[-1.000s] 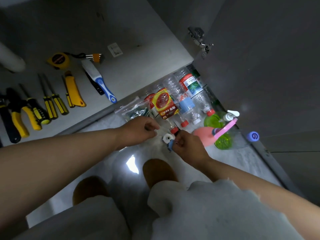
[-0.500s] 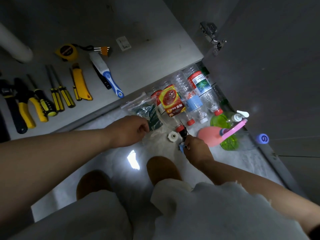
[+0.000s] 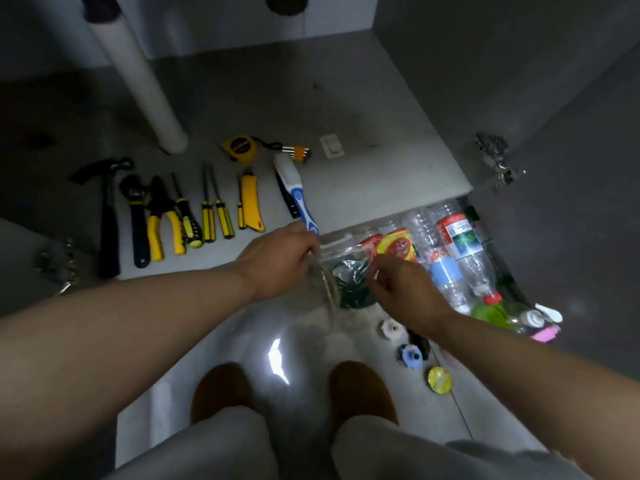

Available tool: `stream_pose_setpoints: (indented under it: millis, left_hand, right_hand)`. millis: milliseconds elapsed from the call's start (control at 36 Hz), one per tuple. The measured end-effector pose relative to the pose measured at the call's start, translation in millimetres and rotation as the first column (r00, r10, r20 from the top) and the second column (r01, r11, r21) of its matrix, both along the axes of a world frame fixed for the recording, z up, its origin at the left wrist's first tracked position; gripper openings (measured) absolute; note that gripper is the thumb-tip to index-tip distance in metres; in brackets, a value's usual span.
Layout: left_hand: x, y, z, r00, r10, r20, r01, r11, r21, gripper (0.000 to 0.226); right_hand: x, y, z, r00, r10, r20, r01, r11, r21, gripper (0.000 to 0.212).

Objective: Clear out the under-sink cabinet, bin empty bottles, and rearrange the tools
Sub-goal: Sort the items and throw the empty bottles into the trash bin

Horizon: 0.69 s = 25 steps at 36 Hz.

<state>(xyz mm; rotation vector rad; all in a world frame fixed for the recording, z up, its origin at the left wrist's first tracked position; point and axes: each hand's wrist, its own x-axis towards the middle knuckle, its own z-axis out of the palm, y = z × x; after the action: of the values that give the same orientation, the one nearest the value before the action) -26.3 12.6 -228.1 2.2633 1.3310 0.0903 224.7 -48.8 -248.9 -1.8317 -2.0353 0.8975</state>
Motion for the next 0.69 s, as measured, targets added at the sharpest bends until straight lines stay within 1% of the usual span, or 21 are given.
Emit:
stream_pose_setpoints:
  millis: [83, 167, 222, 306, 389, 444, 472, 556, 611, 694]
  left_hand:
    - [-13, 7, 2, 0.994, 0.106, 0.012, -0.107, 0.992, 0.063, 0.018]
    - [-29, 14, -4, 0.984, 0.178, -0.015, -0.177, 0.981, 0.078, 0.026]
    - [-37, 20, -9, 0.976, 0.217, -0.019, -0.215, 0.974, 0.079, 0.029]
    - [-43, 29, -16, 0.96, 0.279, 0.016, -0.28, 0.958, 0.062, 0.028]
    - [-42, 33, -21, 0.933, 0.348, 0.091, -0.35, 0.937, 0.002, 0.026]
    - [-40, 33, -24, 0.908, 0.395, 0.141, -0.394, 0.918, -0.04, 0.026]
    - [-38, 33, -25, 0.898, 0.411, 0.159, -0.407, 0.912, -0.054, 0.025]
    - [-34, 33, -29, 0.881, 0.429, 0.198, -0.417, 0.903, -0.099, 0.024]
    - [-32, 35, -31, 0.869, 0.447, 0.213, -0.432, 0.894, -0.117, 0.023]
    - [-27, 44, -32, 0.855, 0.467, 0.224, -0.453, 0.884, -0.116, 0.023]
  right_hand:
    - [-21, 39, 10, 0.999, 0.018, -0.038, -0.018, 1.0, 0.002, 0.014]
    - [-42, 76, 12, 1.0, -0.005, -0.029, 0.002, 0.995, -0.098, 0.009]
    - [-55, 96, 7, 1.0, -0.02, -0.003, 0.019, 0.991, -0.134, 0.008]
    - [-74, 120, -1, 0.997, -0.036, 0.064, 0.045, 0.989, -0.139, 0.026]
    - [-92, 136, -11, 0.987, -0.019, 0.159, 0.04, 0.991, -0.131, 0.042]
    - [-103, 142, -18, 0.98, -0.028, 0.199, 0.054, 0.99, -0.129, 0.048]
    - [-108, 143, -21, 0.977, -0.05, 0.206, 0.078, 0.989, -0.129, 0.046]
    - [-114, 145, -23, 0.967, -0.115, 0.227, 0.153, 0.976, -0.157, 0.034]
    - [-111, 144, -20, 0.964, -0.135, 0.23, 0.183, 0.962, -0.204, 0.031]
    - [-98, 139, -16, 0.965, -0.178, 0.19, 0.222, 0.944, -0.245, 0.029]
